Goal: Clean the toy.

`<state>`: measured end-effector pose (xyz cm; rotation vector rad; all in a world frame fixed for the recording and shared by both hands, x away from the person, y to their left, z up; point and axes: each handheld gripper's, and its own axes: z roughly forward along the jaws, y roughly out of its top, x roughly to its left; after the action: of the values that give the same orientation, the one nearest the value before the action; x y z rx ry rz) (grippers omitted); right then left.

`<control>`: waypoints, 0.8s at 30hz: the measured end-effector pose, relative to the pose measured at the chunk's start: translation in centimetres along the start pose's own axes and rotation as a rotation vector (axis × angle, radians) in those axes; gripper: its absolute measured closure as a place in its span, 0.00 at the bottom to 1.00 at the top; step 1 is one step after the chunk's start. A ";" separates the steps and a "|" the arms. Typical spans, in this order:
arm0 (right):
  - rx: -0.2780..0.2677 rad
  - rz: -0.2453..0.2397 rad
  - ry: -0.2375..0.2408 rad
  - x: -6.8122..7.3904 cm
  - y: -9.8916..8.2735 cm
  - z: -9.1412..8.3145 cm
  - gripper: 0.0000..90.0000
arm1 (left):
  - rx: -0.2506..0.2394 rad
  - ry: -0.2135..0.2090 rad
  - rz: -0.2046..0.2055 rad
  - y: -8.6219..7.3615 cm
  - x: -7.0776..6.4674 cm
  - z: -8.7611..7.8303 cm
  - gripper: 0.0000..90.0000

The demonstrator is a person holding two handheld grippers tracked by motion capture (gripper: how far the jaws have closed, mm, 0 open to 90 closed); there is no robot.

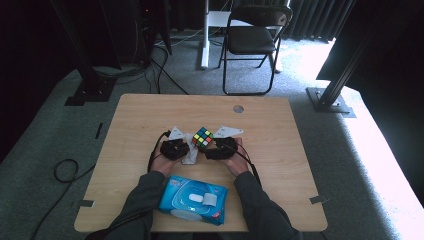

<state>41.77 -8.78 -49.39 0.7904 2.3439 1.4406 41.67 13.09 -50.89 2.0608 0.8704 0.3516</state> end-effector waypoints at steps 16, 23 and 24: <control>-0.003 0.002 -0.007 0.0 0.3 0.0 0.38 | 0.010 -0.082 0.096 0.3 -1.3 0.2 0.95; -0.002 0.004 -0.014 -0.1 0.4 0.1 0.38 | 0.020 -0.143 0.160 0.4 -2.2 0.3 0.95; -0.001 0.004 -0.017 -0.2 0.3 0.1 0.38 | 0.018 -0.145 0.160 0.4 -2.2 0.3 0.95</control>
<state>42.03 -8.71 -49.11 0.8048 2.3300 1.4318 40.43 11.21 -50.63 2.1494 0.6260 0.2774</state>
